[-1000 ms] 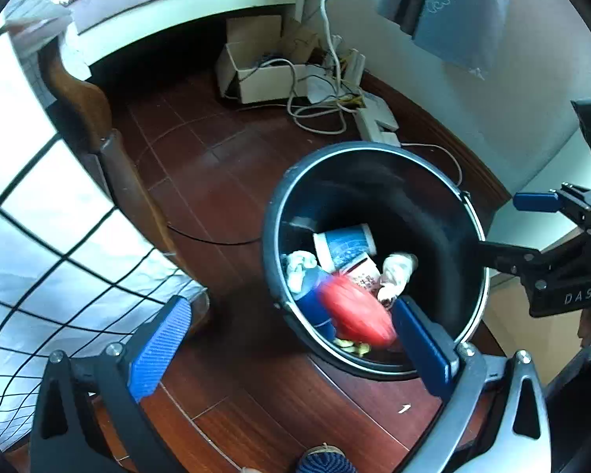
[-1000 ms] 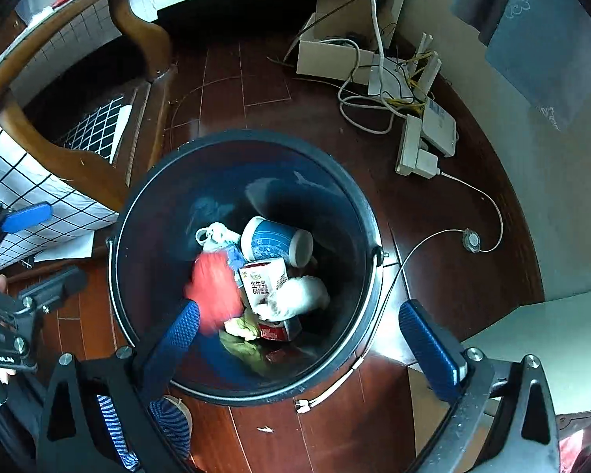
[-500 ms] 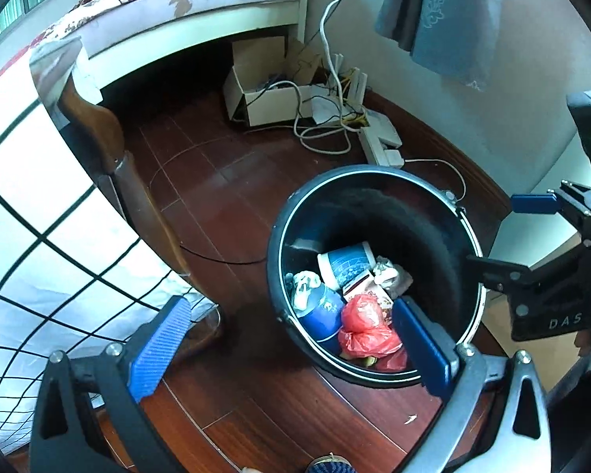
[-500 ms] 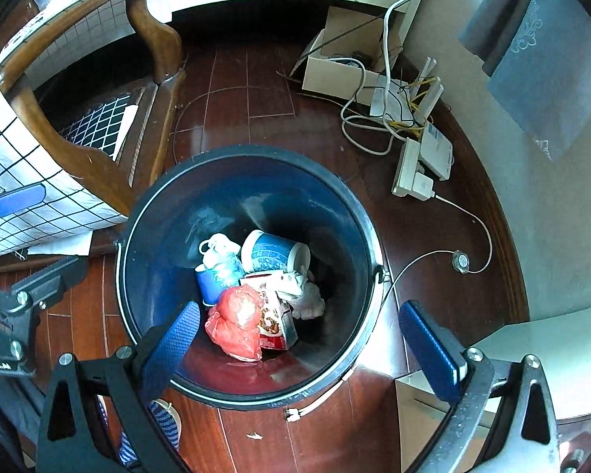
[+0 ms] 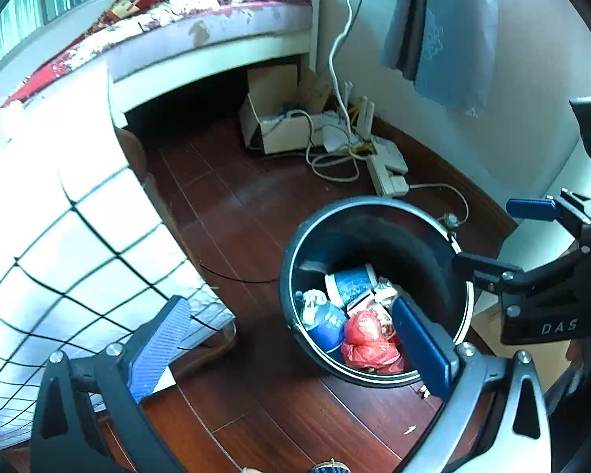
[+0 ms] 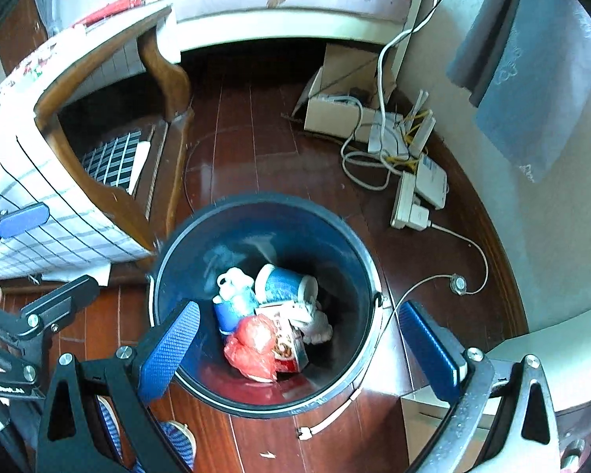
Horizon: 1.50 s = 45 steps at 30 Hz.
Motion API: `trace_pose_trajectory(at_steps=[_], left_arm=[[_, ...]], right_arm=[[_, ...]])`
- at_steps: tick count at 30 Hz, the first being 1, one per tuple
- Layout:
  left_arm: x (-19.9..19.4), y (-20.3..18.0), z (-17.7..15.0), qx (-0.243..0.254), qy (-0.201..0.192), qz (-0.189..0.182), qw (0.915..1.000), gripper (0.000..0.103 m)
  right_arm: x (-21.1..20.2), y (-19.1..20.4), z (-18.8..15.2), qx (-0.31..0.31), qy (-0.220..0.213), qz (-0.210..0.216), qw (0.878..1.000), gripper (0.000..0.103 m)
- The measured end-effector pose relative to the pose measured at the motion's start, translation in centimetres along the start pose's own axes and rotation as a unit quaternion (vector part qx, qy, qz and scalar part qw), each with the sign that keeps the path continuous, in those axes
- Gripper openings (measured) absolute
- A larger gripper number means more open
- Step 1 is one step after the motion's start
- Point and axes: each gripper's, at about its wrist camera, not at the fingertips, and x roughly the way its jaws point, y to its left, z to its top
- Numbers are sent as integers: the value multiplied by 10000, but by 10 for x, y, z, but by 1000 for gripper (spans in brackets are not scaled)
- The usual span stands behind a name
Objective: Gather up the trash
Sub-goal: 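Move both tools back toward the table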
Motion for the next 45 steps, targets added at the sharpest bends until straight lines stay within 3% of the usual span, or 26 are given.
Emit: trace_pose_trajectory(at_steps=[8, 21, 28, 38, 45], left_arm=[[-35, 13, 5, -85, -427, 286, 9986, 102], [-84, 66, 18, -569, -965, 832, 9902, 102], [-99, 103, 17, -860, -1155, 1114, 9833, 102], [-120, 169, 8, -1348, -1364, 1442, 9708, 102], [-138, 235, -1, -1683, -1301, 1951, 9574, 102]], right_arm=[[-32, 12, 9, 73, -556, 119, 9984, 102], [-71, 40, 48, 320, -1412, 398, 9887, 102], [-88, 80, 67, 106, -1818, 513, 9819, 102], [-97, 153, 99, -279, -2076, 724, 9751, 102], [-95, 211, 119, -511, -2200, 997, 9690, 102]])
